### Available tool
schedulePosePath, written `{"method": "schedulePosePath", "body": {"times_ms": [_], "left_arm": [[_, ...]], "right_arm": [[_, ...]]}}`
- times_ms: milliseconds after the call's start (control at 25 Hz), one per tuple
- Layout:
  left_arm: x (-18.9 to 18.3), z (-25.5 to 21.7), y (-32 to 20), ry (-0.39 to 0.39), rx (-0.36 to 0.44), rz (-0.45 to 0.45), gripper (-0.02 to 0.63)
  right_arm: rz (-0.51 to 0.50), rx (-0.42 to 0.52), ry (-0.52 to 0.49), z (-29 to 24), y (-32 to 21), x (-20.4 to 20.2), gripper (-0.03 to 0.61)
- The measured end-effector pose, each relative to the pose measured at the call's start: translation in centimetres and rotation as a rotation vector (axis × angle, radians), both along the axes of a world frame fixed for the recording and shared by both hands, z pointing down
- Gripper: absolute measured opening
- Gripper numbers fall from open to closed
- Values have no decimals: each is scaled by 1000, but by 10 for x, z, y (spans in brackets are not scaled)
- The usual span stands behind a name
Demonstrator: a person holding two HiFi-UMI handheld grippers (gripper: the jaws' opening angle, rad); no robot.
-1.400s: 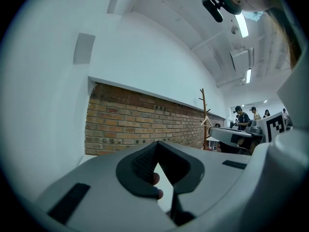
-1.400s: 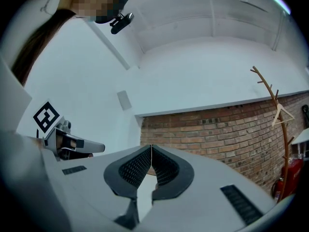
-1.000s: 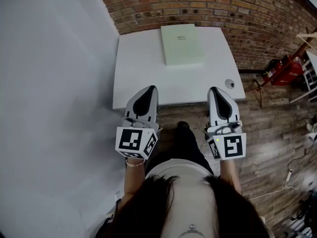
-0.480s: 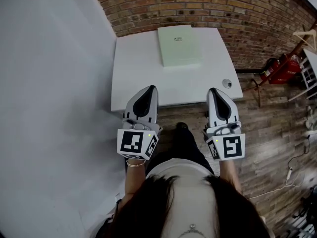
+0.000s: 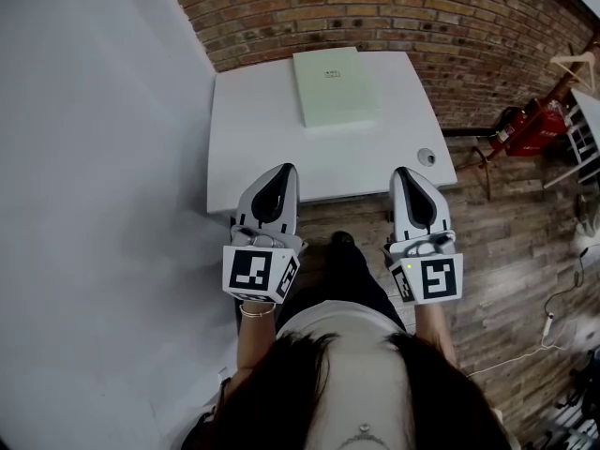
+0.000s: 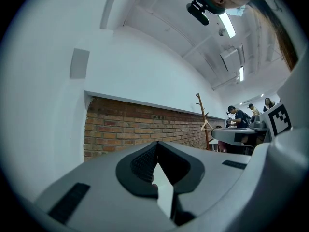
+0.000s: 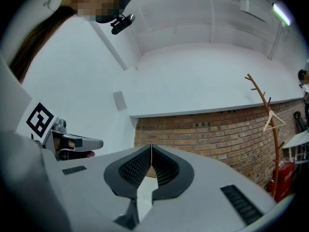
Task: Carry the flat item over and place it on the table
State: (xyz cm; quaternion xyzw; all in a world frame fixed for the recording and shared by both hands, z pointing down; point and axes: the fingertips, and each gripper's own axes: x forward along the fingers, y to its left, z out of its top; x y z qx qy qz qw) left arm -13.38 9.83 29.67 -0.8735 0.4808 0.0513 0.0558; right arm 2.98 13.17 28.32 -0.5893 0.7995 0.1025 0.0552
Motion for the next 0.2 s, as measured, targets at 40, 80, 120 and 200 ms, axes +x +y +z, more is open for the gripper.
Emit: {"method": "schedulePosePath", "body": {"times_ms": [40,80,120,200], "left_arm": [[0,1,0,-1,-2,-1,11],[0,2,0,-2,-5,-1,11],[0,3,0,-3,-8,-1,11],[0,5,-1,-4,-14,-1,11]], "right_arm": [[0,0,0,0,0,0,41],[0,-1,0,1,0,0,41],[0,-2,1,2,0,0,41],[0,-4,1,3,0,1,41]]}}
